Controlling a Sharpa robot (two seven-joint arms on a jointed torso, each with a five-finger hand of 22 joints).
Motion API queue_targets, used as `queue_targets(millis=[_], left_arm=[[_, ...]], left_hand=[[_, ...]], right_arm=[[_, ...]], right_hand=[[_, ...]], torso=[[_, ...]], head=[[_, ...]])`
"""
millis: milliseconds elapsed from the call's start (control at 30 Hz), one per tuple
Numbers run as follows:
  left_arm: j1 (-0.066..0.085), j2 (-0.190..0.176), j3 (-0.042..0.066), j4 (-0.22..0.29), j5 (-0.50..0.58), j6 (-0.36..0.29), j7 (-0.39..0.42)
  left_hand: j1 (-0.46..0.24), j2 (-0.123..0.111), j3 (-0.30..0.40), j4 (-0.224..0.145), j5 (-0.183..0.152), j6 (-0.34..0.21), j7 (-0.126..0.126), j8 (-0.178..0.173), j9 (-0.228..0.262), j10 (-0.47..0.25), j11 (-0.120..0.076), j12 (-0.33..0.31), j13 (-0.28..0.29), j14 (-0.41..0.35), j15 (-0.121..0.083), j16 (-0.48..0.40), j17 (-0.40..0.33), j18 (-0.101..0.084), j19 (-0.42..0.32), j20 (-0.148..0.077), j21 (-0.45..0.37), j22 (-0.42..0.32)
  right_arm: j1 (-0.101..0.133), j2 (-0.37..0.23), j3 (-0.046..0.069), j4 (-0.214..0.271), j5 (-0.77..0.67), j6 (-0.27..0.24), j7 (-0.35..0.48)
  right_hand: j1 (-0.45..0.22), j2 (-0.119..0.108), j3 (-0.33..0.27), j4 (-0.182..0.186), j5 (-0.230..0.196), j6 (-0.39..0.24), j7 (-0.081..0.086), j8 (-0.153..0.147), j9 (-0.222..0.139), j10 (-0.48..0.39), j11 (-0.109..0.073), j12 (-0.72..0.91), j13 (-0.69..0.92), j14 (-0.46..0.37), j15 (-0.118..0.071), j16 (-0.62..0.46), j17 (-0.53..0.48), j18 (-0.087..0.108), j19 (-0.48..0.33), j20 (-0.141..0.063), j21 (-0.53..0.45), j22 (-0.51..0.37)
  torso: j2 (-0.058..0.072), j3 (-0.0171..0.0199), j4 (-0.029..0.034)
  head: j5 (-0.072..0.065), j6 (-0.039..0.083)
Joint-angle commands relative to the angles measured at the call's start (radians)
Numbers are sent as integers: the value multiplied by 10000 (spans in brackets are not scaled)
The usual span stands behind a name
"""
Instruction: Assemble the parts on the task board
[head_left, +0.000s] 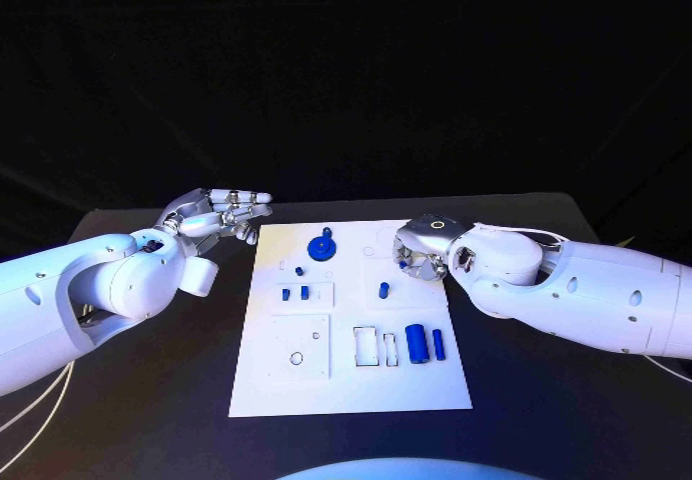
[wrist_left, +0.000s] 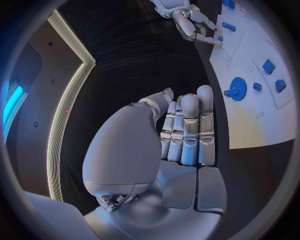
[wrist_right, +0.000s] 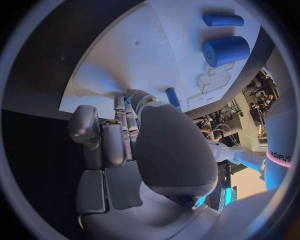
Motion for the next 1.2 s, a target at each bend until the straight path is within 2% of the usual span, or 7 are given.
queue_targets(millis=[33,267,333,667,933,1200], left_arm=[[13,0,6,34,-68,60,-17],[14,-5,6,43,-94,20,-42],[14,-4,6,43,-99,13,-43],[14,10,6,27,-129,42,-89],[14,14,6,-9,-137,72,-148],[14,16,6,-43,-141,81,-174]], left_hand=[[37,53,-28,-24,1,-49,51,-63,-11,-79,23,54,11,-45,13,-61,-13,107,-39,-2,-66,-18],[37,53,-28,-24,1,-49,51,-63,-11,-79,23,54,11,-45,13,-61,-13,107,-39,-2,-66,-18],[63,79,-25,-39,2,-49,56,-62,-15,-86,26,62,16,-44,14,-59,-18,107,-30,-2,-74,-25],[73,83,-26,-46,2,-50,57,-63,-16,-91,26,64,18,-47,15,-65,-29,108,-29,-2,-80,-32],[94,83,-32,-65,1,-62,63,-69,-23,-110,33,64,20,-58,17,-81,-56,117,-43,-1,-119,-77],[115,83,-38,-84,1,-78,70,-77,-30,-131,39,64,22,-72,21,-97,-82,123,-57,0,-154,-116]], right_arm=[[-31,10,-14,-22,-147,238,-26],[-59,43,-14,-37,-147,-39,16],[-74,50,-14,-37,-135,-165,40],[-102,-15,-12,31,63,-798,-39],[-89,-216,3,193,501,-1123,-131],[-18,-522,54,499,825,-1276,-160]], right_hand=[[122,71,184,-87,-94,130,-3,-17,18,120,2,-51,-13,460,-37,79,23,-190,71,-27,63,55],[83,264,649,-391,-468,330,-41,7,75,345,-41,-94,-29,465,-93,140,77,-225,132,-46,289,277],[-26,265,698,-410,-519,370,-48,10,91,391,-65,-109,-33,469,-100,162,100,-241,167,-44,371,345],[-686,192,693,-347,-1293,429,-127,-37,152,495,-101,-247,-68,471,-113,193,95,-262,214,-29,461,478],[-1005,128,613,-208,-1430,432,-153,-71,170,523,-105,-307,-82,474,-118,220,114,-270,241,-22,477,515],[-1042,114,600,-191,-1444,431,-155,-77,172,527,-106,-316,-84,476,-118,232,129,-277,259,-22,506,535]], torso=[[3,-1,-11],[2,-1,-9],[-1,-2,-7],[-8,-3,-2],[2,-1,-3],[0,-1,-3]], head=[[-27,8],[-51,8],[-54,4],[-63,15],[-69,20],[-66,9]])
